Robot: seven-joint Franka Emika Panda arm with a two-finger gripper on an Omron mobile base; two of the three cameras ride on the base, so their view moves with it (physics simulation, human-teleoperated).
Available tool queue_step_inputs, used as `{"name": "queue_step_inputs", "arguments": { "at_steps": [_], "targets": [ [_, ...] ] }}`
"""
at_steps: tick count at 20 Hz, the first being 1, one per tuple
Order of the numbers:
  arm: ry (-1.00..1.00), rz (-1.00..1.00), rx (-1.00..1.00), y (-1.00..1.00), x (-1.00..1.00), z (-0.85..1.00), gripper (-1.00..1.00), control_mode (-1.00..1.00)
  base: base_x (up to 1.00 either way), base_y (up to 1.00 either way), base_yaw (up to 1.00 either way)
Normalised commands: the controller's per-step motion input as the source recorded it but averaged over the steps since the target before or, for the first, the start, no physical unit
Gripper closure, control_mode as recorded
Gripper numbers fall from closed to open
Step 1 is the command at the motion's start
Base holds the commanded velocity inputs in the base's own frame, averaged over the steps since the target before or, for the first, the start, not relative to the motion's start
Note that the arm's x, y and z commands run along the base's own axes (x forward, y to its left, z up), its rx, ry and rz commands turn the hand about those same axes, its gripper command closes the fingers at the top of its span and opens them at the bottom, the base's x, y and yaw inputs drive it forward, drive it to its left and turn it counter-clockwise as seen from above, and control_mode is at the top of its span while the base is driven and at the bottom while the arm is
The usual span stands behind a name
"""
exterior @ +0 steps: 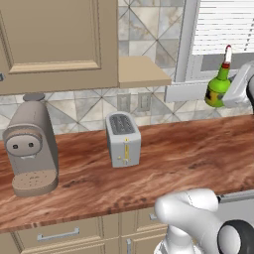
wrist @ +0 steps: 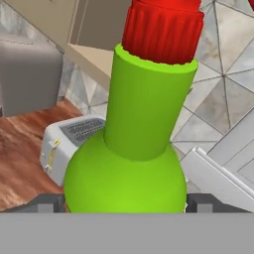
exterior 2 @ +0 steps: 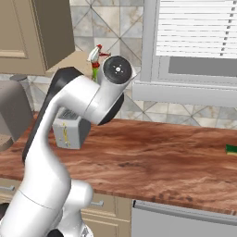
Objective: Locate and retrieve the sponge and spray from the cabinet. Place them next to the sink.
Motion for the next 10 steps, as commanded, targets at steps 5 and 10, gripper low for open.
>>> {"name": "queue_step_inputs", "arguments": {
  "at_steps": [5,10],
  "targets": [
    [0.02,-0.04,0.0,-0.13,0.0,-0.39,1.0,-1.0,0.0,0.0,0.0],
    [0.01,-0.03,0.0,-0.13,0.0,-0.31,1.0,-1.0,0.0,0.0,0.0]
  ]
}}
